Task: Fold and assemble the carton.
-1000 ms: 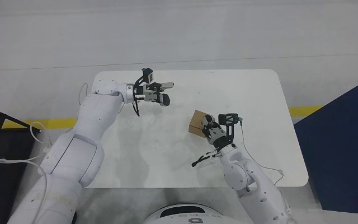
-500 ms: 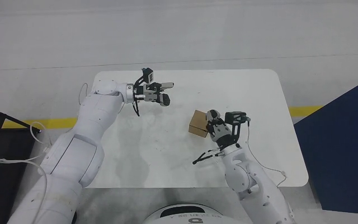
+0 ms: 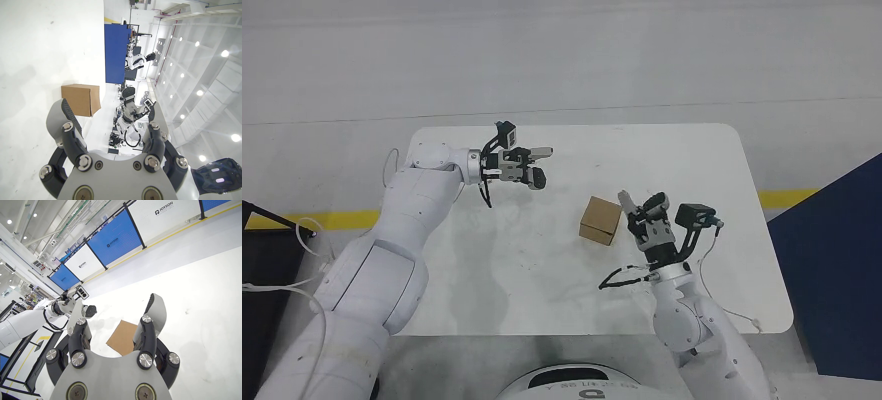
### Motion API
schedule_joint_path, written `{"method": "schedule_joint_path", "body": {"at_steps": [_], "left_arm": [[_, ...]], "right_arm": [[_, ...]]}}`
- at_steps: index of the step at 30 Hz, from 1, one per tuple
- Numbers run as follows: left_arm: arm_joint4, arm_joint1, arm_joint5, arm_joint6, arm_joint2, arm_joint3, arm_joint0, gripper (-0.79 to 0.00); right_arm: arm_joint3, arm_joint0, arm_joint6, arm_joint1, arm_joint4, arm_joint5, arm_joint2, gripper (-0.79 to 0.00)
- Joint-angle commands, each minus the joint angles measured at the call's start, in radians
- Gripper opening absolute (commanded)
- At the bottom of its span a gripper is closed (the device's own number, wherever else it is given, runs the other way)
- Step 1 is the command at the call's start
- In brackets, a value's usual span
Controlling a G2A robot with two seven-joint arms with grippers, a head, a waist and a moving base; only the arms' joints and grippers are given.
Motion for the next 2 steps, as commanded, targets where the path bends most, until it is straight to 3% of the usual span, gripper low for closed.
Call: {"method": "schedule_joint_path", "body": {"at_steps": [1, 2], "left_arm": [[0.0, 0.0, 0.0, 0.0, 0.0, 0.0, 0.0, 0.0], [0.0, 0.0, 0.0, 0.0, 0.0, 0.0, 0.0, 0.0]], "right_arm": [[0.0, 0.0, 0.0, 0.0, 0.0, 0.0, 0.0, -0.104], [0.0, 0.0, 0.0, 0.0, 0.0, 0.0, 0.0, -0.065]]}}
